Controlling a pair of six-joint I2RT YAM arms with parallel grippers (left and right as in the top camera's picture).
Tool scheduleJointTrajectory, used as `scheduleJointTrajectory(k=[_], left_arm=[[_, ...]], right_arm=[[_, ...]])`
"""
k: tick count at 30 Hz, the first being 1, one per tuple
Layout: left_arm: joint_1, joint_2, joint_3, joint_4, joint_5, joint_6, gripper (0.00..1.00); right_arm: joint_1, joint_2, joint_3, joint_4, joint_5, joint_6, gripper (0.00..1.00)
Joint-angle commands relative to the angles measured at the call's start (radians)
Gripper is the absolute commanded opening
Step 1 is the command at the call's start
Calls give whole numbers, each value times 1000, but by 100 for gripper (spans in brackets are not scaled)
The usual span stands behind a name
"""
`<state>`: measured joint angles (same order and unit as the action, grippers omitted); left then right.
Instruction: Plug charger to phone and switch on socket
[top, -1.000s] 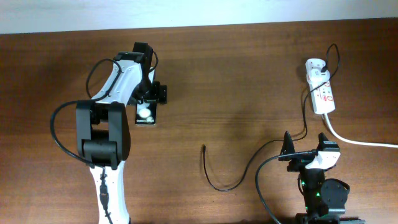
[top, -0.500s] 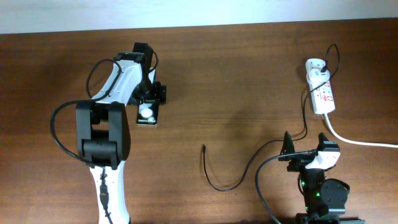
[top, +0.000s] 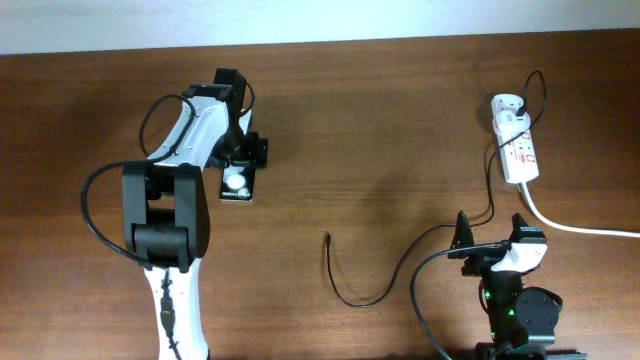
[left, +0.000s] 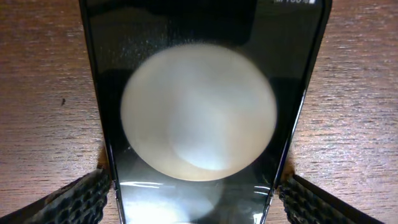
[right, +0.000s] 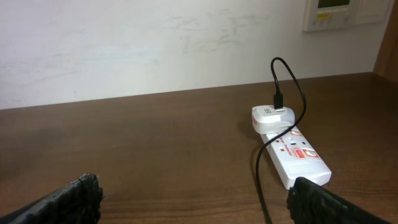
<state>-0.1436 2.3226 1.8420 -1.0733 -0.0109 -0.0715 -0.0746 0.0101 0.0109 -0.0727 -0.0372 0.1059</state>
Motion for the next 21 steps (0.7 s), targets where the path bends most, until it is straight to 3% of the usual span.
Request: scheduleJointTrajectory(k=[1,5,11,16,21], left_arm=[[-4,43,-9,-9,-11,21,92],[-4,43,-9,-9,-11,20,90],[-4,43,-9,-8,-11,20,75],[-7,43,-9,-8,-10,20,71],[-12,43,-9,-8,-10,20,33]], right_arm=[[10,-6,-5,-6,8,4,99],[10,-6,-5,-6,8,4,99],[10,-6,-5,-6,8,4,99],[10,-6,-5,-6,8,4,99],[10,-6,-5,-6,8,4,99]])
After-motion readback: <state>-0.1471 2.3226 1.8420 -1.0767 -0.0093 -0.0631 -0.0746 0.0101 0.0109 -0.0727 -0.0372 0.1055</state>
